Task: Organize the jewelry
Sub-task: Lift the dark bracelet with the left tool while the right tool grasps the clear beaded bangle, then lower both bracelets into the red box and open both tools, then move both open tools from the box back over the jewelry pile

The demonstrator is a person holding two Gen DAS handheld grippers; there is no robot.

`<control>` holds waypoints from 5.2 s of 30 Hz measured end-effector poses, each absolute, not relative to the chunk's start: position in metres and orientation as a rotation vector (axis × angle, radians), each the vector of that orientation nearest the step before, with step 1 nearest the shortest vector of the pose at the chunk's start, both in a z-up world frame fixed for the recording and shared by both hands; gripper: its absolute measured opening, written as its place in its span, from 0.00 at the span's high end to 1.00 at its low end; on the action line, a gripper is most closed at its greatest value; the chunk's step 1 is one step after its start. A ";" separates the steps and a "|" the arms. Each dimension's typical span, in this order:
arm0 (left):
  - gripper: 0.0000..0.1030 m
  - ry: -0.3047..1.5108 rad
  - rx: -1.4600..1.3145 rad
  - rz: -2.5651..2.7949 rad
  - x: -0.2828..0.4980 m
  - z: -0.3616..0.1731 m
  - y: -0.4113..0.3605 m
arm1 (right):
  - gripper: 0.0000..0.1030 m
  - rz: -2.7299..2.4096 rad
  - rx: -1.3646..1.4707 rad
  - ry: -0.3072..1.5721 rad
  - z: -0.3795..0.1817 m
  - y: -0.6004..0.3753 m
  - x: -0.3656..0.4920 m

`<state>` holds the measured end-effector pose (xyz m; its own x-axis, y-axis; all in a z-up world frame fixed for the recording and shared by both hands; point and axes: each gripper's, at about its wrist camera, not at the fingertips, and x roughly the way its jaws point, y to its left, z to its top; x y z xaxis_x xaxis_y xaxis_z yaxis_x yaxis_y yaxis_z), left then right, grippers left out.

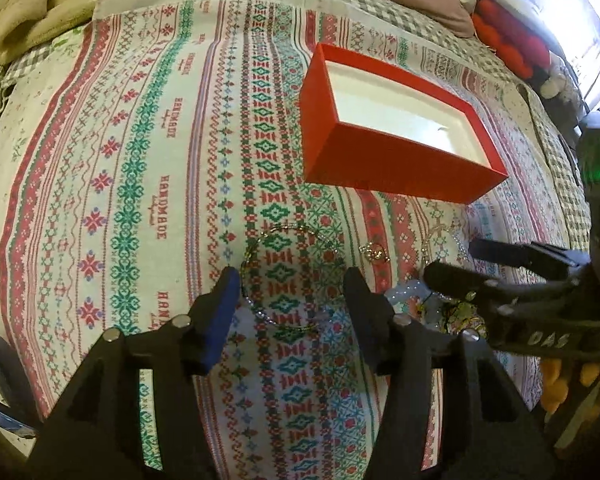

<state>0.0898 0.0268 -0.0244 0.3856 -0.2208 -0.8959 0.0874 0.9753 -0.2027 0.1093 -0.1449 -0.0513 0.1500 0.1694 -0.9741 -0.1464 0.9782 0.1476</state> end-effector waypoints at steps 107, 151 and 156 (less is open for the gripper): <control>0.40 0.956 -0.045 -0.276 0.148 0.035 -0.022 | 0.30 0.172 0.133 1.213 0.024 -0.189 0.176; 0.01 1.125 0.049 -0.145 0.053 0.003 0.007 | 0.01 0.163 -0.038 1.322 0.013 -0.186 0.066; 0.01 1.150 0.039 -0.149 0.053 -0.004 0.013 | 0.01 0.161 -0.057 1.335 0.008 -0.186 0.064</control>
